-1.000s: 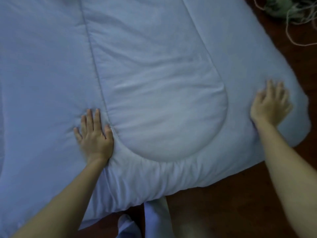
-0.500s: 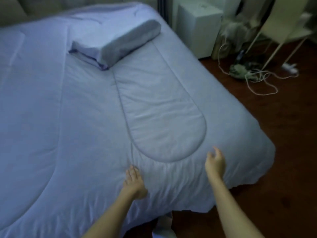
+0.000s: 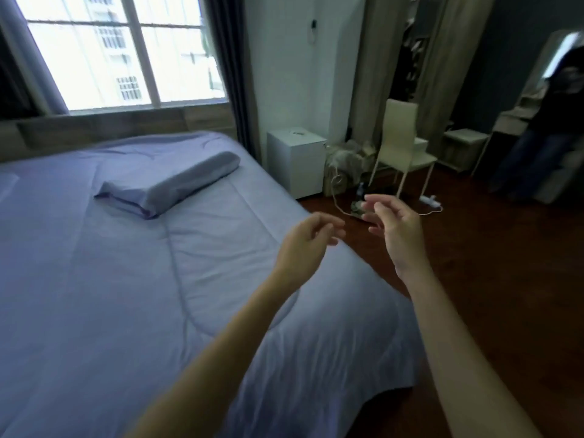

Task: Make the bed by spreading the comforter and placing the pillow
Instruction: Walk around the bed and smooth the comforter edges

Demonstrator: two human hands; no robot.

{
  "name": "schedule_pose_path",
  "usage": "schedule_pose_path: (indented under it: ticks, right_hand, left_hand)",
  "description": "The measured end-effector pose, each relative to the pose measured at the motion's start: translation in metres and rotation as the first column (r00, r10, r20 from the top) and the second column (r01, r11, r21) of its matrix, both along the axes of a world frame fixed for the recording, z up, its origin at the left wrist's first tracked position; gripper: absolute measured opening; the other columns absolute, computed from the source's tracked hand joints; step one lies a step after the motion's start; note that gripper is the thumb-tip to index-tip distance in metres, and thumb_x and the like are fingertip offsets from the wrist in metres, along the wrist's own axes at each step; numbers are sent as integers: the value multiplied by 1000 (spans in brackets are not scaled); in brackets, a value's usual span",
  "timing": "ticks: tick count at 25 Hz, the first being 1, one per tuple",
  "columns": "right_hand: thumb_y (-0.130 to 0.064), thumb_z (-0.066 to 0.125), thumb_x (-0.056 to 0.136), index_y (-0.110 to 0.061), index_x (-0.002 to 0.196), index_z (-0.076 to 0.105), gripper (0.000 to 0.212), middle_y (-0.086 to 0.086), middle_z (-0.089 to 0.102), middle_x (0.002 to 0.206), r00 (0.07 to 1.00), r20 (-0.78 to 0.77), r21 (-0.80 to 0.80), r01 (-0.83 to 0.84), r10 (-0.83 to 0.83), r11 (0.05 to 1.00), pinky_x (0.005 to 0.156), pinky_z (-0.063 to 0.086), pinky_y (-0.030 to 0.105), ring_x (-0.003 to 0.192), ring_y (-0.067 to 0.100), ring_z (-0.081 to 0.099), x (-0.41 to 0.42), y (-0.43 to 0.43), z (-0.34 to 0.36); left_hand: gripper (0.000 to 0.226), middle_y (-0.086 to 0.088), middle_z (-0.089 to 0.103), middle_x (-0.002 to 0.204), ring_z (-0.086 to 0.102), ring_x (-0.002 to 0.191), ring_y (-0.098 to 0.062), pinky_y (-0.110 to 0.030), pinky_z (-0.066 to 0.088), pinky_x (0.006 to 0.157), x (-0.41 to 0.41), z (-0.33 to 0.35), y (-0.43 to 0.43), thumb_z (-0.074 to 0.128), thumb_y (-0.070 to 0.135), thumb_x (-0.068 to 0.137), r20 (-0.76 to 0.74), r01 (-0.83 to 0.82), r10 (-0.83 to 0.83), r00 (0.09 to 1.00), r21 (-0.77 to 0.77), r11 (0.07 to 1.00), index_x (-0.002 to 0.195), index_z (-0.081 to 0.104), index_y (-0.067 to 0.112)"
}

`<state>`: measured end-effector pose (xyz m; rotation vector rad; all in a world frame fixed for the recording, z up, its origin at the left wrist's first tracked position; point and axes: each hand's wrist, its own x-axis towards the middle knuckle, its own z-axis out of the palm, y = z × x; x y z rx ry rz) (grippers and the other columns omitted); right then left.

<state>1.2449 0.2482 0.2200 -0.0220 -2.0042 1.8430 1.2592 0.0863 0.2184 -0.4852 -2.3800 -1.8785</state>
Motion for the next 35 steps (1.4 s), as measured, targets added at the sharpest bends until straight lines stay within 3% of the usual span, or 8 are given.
schedule_pose_path:
  ticks: [5,8,11,14,20,26,31,35]
  right_hand:
    - [-11,46,97,-20,93,68,24,-5,70,81,993,-117,81,-10,19,997,67,49,23,72,8,65,25,121,45]
    - [-13,46,97,-20,90,69,25,-4,70,76,995,-98,202,7,13,979,66,51,24,71,11,66,38,201,66]
    - [-13,47,96,-21,89,70,26,-4,71,75,994,-110,276,9,23,961,65,52,24,70,13,66,30,261,85]
    - [-12,46,96,-18,90,70,25,-3,70,75,990,-137,222,21,10,975,65,52,26,68,12,65,-2,307,86]
    - [-13,46,97,-16,93,70,24,-3,70,75,996,-52,194,-55,66,979,65,52,27,69,13,65,-111,369,61]
    - [-14,46,97,-18,105,68,23,-2,71,86,996,30,288,-86,81,954,73,55,32,75,11,67,-230,450,73]
    - [-15,47,97,-26,111,65,25,-2,72,97,998,19,235,-69,66,970,74,55,34,79,11,67,-315,512,68]
    - [-15,47,97,-26,113,64,26,-7,72,100,987,33,239,-159,155,958,71,55,27,84,11,68,-395,553,50]
  left_hand:
    - [26,11,64,59,57,53,-1,-12,44,53,0,66,131,43,7,98,-130,60,-13,991,373,926,86,63,18]
    - [25,11,63,60,57,54,-2,-18,45,56,-2,72,207,43,10,98,-118,104,-56,991,449,888,88,64,18]
    - [23,11,63,60,58,55,-1,-19,45,58,-20,70,258,43,11,98,-85,100,-68,994,467,879,91,64,16]
    - [23,11,63,63,58,57,-1,-20,45,60,-55,69,297,43,11,98,-76,45,-10,997,479,877,92,65,17]
    - [24,12,65,64,60,62,-2,-17,46,60,-160,48,358,43,12,98,-77,28,7,997,438,899,91,65,19]
    - [29,8,63,69,57,57,1,-14,43,56,-290,37,417,41,8,96,105,-251,234,967,564,787,83,64,22]
    - [24,10,67,69,61,63,-1,-15,45,59,-359,36,484,42,12,98,99,-46,2,995,444,895,94,65,18]
    - [25,10,67,69,60,65,-3,-18,45,62,-429,30,528,41,12,98,98,-92,56,994,409,908,92,65,18]
